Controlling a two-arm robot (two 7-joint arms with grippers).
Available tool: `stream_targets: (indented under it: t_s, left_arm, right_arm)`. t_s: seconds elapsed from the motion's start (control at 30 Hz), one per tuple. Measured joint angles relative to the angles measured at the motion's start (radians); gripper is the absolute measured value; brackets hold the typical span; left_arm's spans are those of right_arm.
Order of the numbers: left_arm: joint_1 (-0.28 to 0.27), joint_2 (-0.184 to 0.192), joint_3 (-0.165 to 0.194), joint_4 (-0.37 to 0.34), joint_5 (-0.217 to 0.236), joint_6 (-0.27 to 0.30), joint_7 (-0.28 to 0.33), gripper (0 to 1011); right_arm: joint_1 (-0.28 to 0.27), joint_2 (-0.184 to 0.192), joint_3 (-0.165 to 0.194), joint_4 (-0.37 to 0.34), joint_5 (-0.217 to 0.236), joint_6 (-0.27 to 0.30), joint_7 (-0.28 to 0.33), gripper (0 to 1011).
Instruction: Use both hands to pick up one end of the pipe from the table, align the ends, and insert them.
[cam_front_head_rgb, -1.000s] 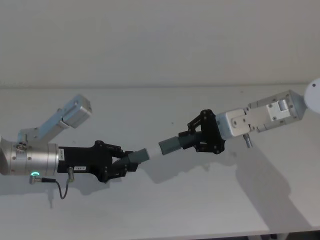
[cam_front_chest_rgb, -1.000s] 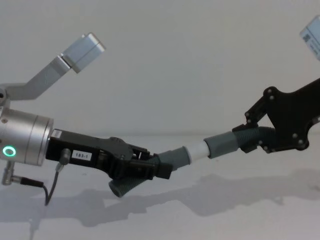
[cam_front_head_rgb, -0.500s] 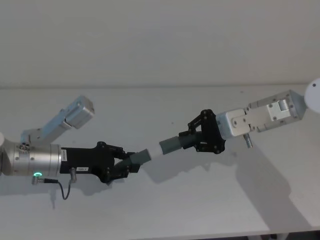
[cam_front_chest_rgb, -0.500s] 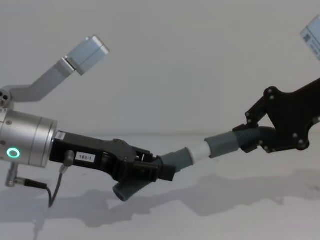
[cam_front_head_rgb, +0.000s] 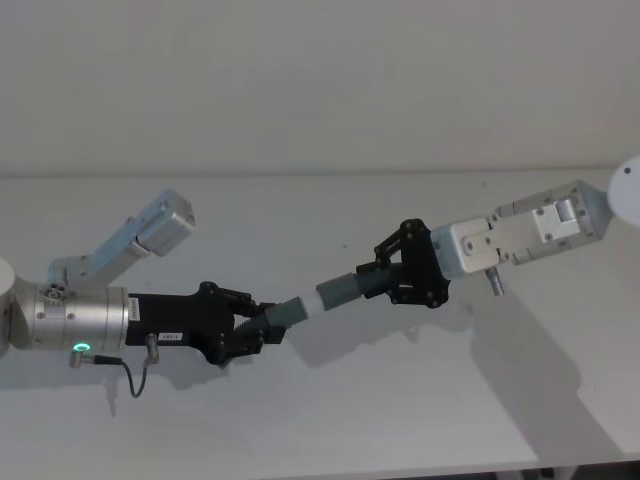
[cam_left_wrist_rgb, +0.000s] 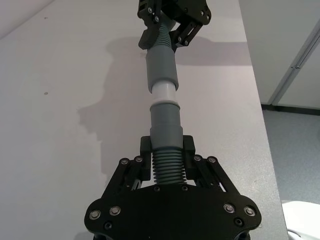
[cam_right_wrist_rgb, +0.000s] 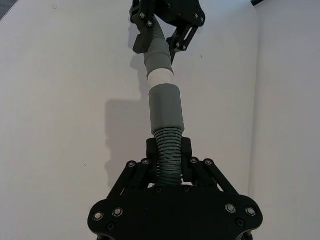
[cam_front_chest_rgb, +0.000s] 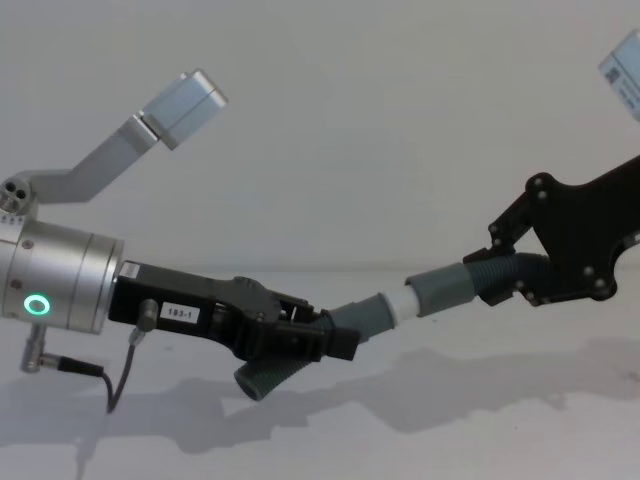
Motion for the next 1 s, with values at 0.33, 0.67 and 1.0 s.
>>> stream_targets:
  t_s: [0.33, 0.67, 1.0]
  left_arm:
    - [-0.001, -0.003, 0.001, 0.002, 0.001, 0.000, 0.005, 329]
    - [-0.008, -0.019, 0.003, 0.019, 0.005, -0.003, 0.007, 329]
    - [-0.017, -0.034, 0.004, 0.036, 0.009, -0.008, 0.005, 329]
  right_arm:
    - [0.000, 0.001, 0.000, 0.001, 0.000, 0.000, 0.000, 232]
    - [0.000, 0.001, 0.000, 0.001, 0.000, 0.000, 0.000, 232]
    - [0.000, 0.001, 0.000, 0.001, 0.000, 0.000, 0.000, 232]
